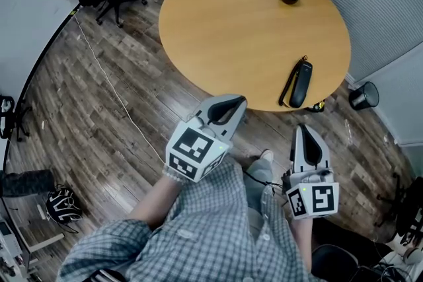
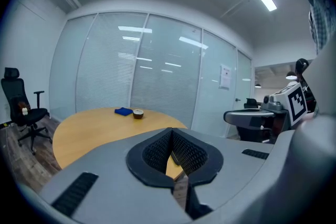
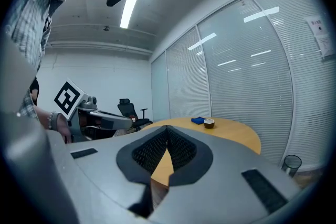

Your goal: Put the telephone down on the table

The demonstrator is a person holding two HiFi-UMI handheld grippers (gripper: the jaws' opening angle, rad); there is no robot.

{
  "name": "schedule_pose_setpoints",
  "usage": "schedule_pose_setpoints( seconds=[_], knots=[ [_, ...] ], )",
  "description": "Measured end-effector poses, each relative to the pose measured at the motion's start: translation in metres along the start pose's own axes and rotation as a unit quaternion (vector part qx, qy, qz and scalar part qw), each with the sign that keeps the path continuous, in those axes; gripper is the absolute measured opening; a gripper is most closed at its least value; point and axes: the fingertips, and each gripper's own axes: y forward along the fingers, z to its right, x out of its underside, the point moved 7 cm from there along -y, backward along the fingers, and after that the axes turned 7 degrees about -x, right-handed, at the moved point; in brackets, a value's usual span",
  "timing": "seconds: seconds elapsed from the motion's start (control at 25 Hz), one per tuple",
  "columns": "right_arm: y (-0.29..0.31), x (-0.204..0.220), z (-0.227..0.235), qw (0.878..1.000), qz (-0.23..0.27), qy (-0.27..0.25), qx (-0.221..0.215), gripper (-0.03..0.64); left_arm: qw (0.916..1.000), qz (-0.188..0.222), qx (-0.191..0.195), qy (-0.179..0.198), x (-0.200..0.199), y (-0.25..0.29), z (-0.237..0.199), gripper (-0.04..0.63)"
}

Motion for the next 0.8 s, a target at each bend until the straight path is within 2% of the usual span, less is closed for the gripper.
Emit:
schedule_pose_setpoints(
  seconds=[0.28,0.8],
  knots=[
    [0.0002,-0.0012,0.0008,1.0,-0.003,-0.003,-0.005,0.01,0.9999,0.008,0.002,-0.013,-0.0047,-0.0012,0.0017,0.007],
    [0.0012,-0.002,-0.0017,1.0,-0.007,-0.006,-0.006,0.009,0.9998,0.001,0.008,-0.016,-0.0016,-0.0006,0.0029,0.008]
  ],
)
